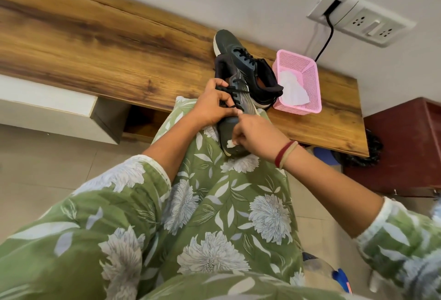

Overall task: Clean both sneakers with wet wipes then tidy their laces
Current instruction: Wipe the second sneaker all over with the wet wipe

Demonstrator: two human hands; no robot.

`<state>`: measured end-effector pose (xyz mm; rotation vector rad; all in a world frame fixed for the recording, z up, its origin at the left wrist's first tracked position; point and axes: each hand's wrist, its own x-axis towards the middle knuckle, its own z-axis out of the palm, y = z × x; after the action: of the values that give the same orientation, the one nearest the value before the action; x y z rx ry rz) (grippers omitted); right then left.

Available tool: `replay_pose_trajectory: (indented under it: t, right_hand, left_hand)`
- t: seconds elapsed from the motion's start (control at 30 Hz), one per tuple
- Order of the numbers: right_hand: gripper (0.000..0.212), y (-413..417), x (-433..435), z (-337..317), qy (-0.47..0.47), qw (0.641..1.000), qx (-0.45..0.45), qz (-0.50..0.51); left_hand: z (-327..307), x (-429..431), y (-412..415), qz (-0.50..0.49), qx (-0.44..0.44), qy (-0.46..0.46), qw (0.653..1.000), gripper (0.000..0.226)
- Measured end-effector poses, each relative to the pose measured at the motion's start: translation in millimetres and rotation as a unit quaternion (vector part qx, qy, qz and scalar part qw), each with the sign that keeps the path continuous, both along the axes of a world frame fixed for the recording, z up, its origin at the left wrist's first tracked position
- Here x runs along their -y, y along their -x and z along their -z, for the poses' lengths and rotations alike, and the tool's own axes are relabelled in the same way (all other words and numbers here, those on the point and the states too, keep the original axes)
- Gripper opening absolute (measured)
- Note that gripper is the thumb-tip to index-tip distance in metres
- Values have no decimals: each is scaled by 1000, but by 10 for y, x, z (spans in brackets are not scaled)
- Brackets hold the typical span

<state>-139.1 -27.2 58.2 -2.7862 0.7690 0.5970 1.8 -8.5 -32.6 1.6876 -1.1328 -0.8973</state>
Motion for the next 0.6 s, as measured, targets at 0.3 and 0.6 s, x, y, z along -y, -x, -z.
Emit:
replay_pose_trajectory:
  t: [0.3,0.6]
  right_hand:
    - [21,-49,-79,26,69,997,-7,-40]
    - [18,-89,9,40,79,995,-31,-52]
  left_hand:
    - [12,-5,-1,10,8,-3,1000,23]
    - [38,-1,13,20,39,-8,999,19]
